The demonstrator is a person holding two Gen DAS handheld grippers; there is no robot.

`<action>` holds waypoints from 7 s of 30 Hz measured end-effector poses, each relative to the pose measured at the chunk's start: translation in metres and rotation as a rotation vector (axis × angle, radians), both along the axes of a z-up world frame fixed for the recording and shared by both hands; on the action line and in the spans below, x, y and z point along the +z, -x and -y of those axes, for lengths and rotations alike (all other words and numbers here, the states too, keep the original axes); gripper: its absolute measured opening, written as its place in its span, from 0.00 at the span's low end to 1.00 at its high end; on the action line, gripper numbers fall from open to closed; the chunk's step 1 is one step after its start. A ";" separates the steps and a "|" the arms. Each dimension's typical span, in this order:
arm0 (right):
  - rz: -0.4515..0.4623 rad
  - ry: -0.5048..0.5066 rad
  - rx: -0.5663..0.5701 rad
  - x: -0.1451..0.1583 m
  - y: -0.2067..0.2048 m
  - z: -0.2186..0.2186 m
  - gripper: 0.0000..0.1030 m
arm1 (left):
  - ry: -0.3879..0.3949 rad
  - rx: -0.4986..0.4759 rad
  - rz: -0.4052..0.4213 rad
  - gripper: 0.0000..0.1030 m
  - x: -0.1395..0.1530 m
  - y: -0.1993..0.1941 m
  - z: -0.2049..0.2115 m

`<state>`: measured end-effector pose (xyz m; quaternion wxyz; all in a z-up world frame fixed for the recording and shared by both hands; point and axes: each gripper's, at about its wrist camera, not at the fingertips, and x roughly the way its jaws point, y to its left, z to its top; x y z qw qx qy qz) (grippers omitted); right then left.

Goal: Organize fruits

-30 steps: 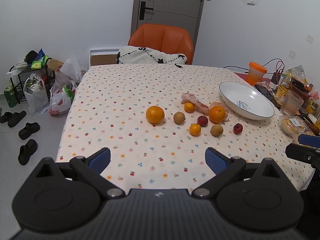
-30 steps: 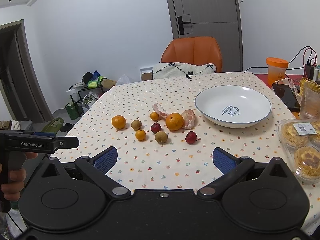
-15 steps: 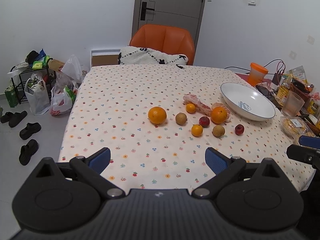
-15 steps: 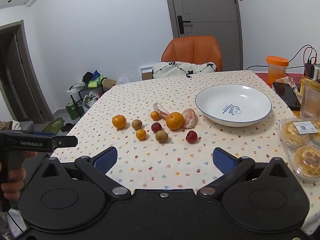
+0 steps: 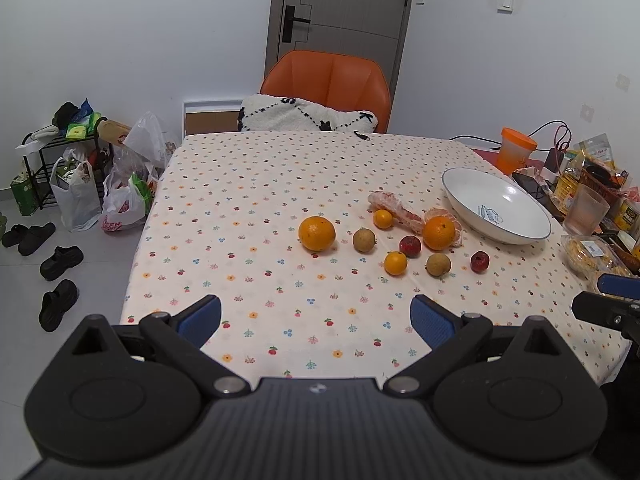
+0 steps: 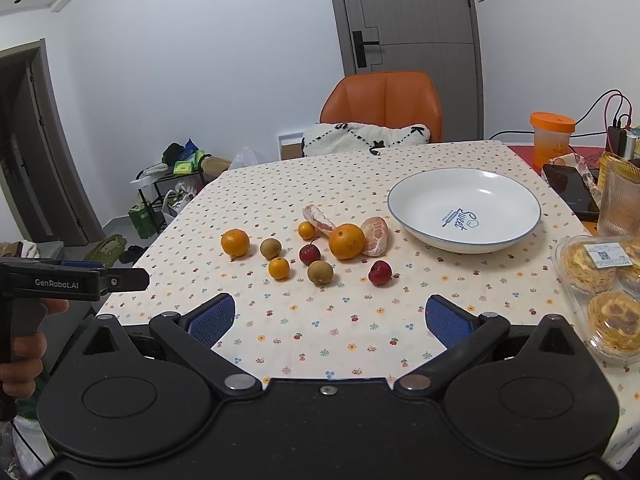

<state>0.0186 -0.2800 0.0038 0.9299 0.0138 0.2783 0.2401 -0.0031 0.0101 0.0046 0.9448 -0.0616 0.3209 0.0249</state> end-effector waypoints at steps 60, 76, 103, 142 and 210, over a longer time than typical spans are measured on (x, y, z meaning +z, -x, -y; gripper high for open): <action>-0.128 -0.076 0.008 -0.057 -0.107 0.000 0.63 | 0.102 -0.130 -0.029 0.59 -0.057 -0.106 0.030; -0.164 -0.075 0.004 -0.074 -0.138 -0.004 0.33 | 0.192 -0.166 -0.071 0.23 -0.069 -0.134 0.035; -0.132 -0.199 -0.053 -0.044 -0.148 0.039 0.21 | 0.198 -0.210 0.050 0.21 -0.026 -0.151 0.076; -0.091 -0.214 -0.193 -0.044 -0.168 0.091 0.32 | 0.171 -0.247 0.015 0.34 -0.034 -0.205 0.156; -0.121 -0.100 0.096 -0.057 -0.128 -0.051 0.58 | 0.170 0.081 0.044 0.69 -0.052 -0.118 -0.006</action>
